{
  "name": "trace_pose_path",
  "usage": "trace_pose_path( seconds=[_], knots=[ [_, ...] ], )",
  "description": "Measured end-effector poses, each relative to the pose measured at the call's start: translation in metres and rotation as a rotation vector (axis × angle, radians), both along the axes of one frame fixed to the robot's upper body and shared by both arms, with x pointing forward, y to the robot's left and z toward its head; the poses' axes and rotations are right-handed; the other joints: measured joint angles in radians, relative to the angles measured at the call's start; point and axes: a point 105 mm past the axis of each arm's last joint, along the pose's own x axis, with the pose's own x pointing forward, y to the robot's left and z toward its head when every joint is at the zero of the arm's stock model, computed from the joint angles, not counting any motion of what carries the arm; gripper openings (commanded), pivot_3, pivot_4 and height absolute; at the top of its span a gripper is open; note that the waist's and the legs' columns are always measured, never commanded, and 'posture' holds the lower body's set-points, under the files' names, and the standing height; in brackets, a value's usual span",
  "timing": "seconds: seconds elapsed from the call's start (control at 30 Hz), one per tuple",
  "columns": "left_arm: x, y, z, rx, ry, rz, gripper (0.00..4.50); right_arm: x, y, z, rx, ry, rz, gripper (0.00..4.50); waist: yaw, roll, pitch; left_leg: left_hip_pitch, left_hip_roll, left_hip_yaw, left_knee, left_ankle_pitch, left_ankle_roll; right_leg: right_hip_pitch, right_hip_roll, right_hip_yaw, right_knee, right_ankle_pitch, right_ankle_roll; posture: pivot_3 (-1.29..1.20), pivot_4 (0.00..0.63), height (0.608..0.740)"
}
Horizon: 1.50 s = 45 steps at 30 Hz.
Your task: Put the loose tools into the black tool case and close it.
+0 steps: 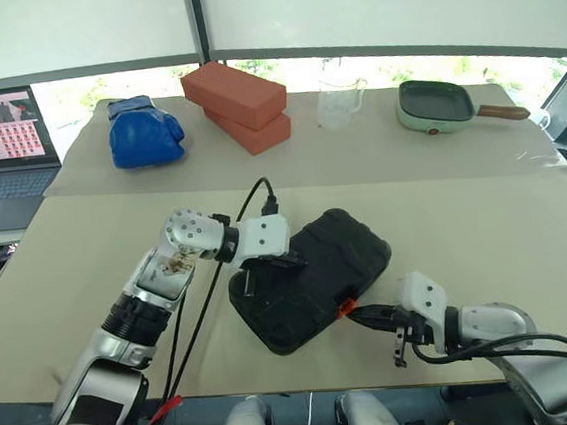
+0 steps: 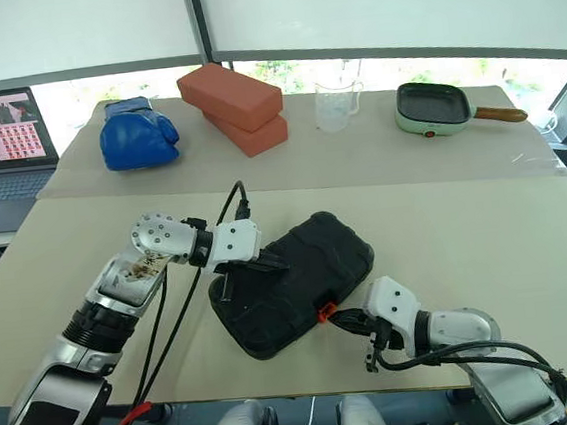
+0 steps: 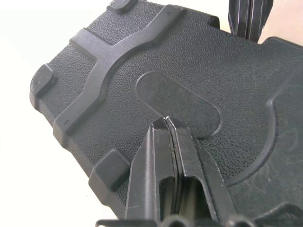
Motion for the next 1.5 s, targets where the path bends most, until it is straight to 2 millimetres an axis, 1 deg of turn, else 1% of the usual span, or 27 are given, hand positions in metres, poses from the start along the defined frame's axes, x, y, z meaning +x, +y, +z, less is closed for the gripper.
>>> trace_pose_path(
  seconds=[0.07,0.1,0.13,0.17,0.2,0.3,0.4,0.53,0.6,0.67,0.7,0.77,0.83,0.87,1.0,1.03,1.07,1.23,1.4,1.5],
  knots=[
    [0.001,0.002,0.0,0.004,0.001,0.004,0.06,0.0,0.001,0.011,0.027,-0.031,-0.003,0.0,-0.003,0.0,-0.001,0.002,0.001,0.0,-0.001,0.0,0.0,0.001,0.001,0.0,0.0,0.0,0.0,0.0,0.15,0.738],
    [0.0,0.001,-0.001,0.004,0.005,0.002,0.06,0.002,0.003,0.021,0.053,-0.072,-0.016,0.0,-0.004,0.0,-0.003,0.003,0.001,0.0,-0.001,0.0,0.0,0.002,0.001,0.0,0.0,0.0,-0.001,0.0,0.15,0.738],
    [0.0,0.0,-0.002,0.0,0.01,0.001,0.06,0.002,0.009,0.034,0.088,-0.12,-0.007,0.0,-0.003,0.002,-0.005,0.004,0.0,0.0,-0.002,0.0,0.0,0.003,0.0,0.0,0.0,0.0,-0.001,0.0,0.15,0.738],
    [0.0,-0.002,-0.002,-0.001,0.011,-0.003,0.06,0.001,0.011,0.039,0.098,-0.138,0.002,0.0,0.0,0.004,-0.007,0.004,0.0,0.0,-0.002,0.0,0.0,0.003,0.0,0.001,-0.001,0.0,0.0,0.0,0.15,0.738],
    [0.0,-0.002,-0.003,0.0,0.013,-0.005,0.06,0.0,0.012,0.04,0.099,-0.142,0.006,0.0,0.002,0.004,-0.007,0.004,0.0,0.0,-0.002,0.0,0.0,0.003,0.0,0.0,-0.001,-0.001,0.0,0.0,0.15,0.738],
    [-0.001,-0.004,-0.003,0.0,0.021,-0.017,0.06,-0.002,0.01,0.035,0.086,-0.123,0.0,0.0,0.008,0.003,-0.008,0.003,-0.001,0.001,-0.002,-0.001,0.001,0.003,-0.001,0.0,-0.003,-0.001,0.001,0.0,0.15,0.738],
    [0.0,-0.004,-0.004,0.001,0.025,-0.021,0.06,-0.007,0.003,0.028,0.05,-0.085,-0.008,0.0,0.009,0.003,-0.008,0.003,-0.001,0.0,-0.002,-0.001,0.001,0.004,-0.001,0.0,-0.003,-0.001,0.001,0.0,0.15,0.738],
    [0.0,-0.004,-0.005,-0.001,0.026,-0.025,0.06,-0.019,-0.01,0.021,0.009,-0.021,0.0,0.0,0.01,0.003,-0.009,0.004,-0.001,0.0,-0.002,-0.001,0.001,0.006,-0.001,0.0,-0.003,-0.002,0.001,0.0,0.15,0.738],
    [0.0,-0.004,-0.005,-0.003,0.026,-0.026,0.06,-0.025,-0.014,0.014,-0.017,0.011,-0.01,0.0,0.011,0.003,-0.009,0.004,-0.001,0.0,-0.002,-0.001,0.001,0.006,-0.001,0.0,-0.003,-0.002,0.001,0.0,0.15,0.738],
    [0.001,-0.004,-0.005,-0.003,0.019,-0.03,0.0,-0.025,-0.016,0.006,-0.029,0.039,-0.043,0.58,0.01,0.003,-0.01,0.004,-0.001,0.0,-0.002,-0.001,0.001,0.006,-0.001,0.0,-0.004,-0.002,0.001,0.0,0.15,0.738],
    [0.0,-0.004,-0.005,-0.003,0.017,-0.032,0.0,-0.024,-0.018,0.0,-0.024,0.068,-0.074,0.77,0.011,0.003,-0.01,0.004,-0.001,0.0,-0.002,-0.001,0.001,0.006,-0.001,0.0,-0.004,-0.002,0.001,0.0,0.15,0.738],
    [0.0,-0.005,-0.006,-0.004,0.017,-0.033,0.0,-0.024,-0.018,-0.005,0.003,0.107,-0.128,1.38,0.011,0.003,-0.01,0.004,0.0,0.0,-0.002,-0.001,0.001,0.006,-0.001,0.0,-0.004,-0.002,0.001,0.0,0.15,0.738],
    [0.0,-0.005,-0.006,-0.004,0.017,-0.033,0.0,-0.026,-0.016,-0.006,0.025,0.136,-0.157,2.15,0.011,0.004,-0.01,0.004,0.0,0.0,-0.003,-0.001,0.002,0.006,-0.002,0.0,-0.004,-0.002,0.001,0.0,0.15,0.738],
    [0.0,-0.005,-0.006,-0.005,0.016,-0.033,0.0,-0.028,-0.015,-0.005,0.034,0.143,-0.167,2.4,0.011,0.004,-0.01,0.004,0.0,0.0,-0.003,-0.001,0.002,0.006,-0.002,0.0,-0.004,-0.002,0.001,0.0,0.15,0.738],
    [-0.001,-0.005,-0.005,-0.005,0.013,-0.035,0.0,-0.03,-0.008,-0.002,0.087,0.172,-0.248,3.86,0.011,0.004,-0.011,0.004,0.0,0.0,-0.003,-0.001,0.002,0.006,-0.002,0.0,-0.004,-0.002,0.001,0.0,0.15,0.738],
    [-0.001,-0.005,-0.005,-0.005,0.013,-0.036,0.0,-0.03,-0.007,-0.003,0.092,0.177,-0.263,4.07,0.011,0.004,-0.011,0.004,0.0,0.0,-0.003,-0.001,0.002,0.006,-0.002,0.0,-0.004,-0.002,0.001,0.0,0.15,0.738],
    [-0.001,-0.005,-0.005,-0.004,0.012,-0.038,0.0,-0.031,-0.006,-0.004,0.105,0.188,-0.292,4.47,0.011,0.004,-0.011,0.004,0.0,0.0,-0.003,-0.001,0.002,0.005,-0.002,0.0,-0.004,-0.002,0.001,0.0,0.15,0.738],
    [-0.001,-0.004,-0.004,0.012,0.01,-0.049,0.0,-0.034,0.005,-0.01,0.157,0.236,-0.361,4.47,0.007,0.004,-0.011,0.004,0.001,0.0,-0.003,-0.001,0.002,0.005,-0.002,0.0,-0.004,-0.003,0.0,0.0,0.15,0.738],
    [0.0,-0.004,-0.003,0.029,0.009,-0.068,0.0,-0.028,0.01,-0.012,0.181,0.217,-0.427,4.47,0.005,0.004,-0.011,0.003,0.0,0.0,-0.003,-0.001,0.002,0.003,-0.001,0.0,-0.004,-0.003,0.0,0.0,0.15,0.738],
    [0.0,-0.004,-0.002,0.034,0.011,-0.078,0.0,-0.024,0.016,-0.013,0.186,0.204,-0.426,4.47,0.005,0.004,-0.011,0.002,0.0,0.0,-0.003,-0.001,0.002,0.003,-0.001,0.0,-0.004,-0.003,0.0,0.0,0.15,0.738]
  ],
)
